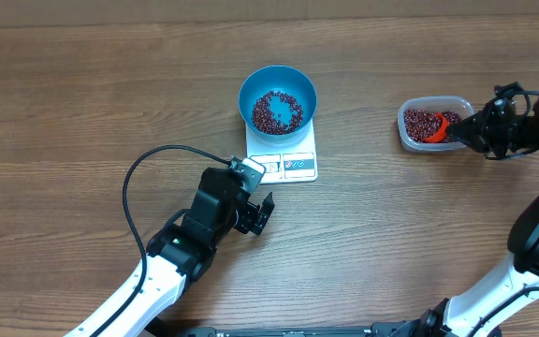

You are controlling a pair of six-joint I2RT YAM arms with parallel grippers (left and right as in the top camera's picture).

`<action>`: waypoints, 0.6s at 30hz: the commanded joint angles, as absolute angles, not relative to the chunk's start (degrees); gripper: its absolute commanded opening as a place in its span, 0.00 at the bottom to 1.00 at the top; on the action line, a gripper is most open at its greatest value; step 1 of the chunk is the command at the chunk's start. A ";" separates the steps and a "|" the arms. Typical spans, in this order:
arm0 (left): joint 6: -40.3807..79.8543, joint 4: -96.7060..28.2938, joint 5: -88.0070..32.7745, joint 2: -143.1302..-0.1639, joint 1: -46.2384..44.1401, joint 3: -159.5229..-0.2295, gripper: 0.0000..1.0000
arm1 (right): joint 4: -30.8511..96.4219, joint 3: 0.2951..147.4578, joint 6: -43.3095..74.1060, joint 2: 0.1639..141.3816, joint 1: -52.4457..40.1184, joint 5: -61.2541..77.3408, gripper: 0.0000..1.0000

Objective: Scoop item into bowl and weigh 150g on scale
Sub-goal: 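Return the right gripper to the tub and scoop more beans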

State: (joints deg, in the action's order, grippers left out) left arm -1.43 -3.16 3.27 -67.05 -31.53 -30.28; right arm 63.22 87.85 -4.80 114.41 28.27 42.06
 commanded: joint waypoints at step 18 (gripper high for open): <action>-0.67 -2.98 3.38 -67.51 -31.79 -29.98 1.00 | 70.85 87.39 -19.88 114.78 35.81 62.15 0.04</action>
State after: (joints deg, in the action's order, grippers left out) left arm -1.43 -3.16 3.27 -67.05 -31.53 -30.28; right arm 70.50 87.72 -15.44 114.41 35.66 55.72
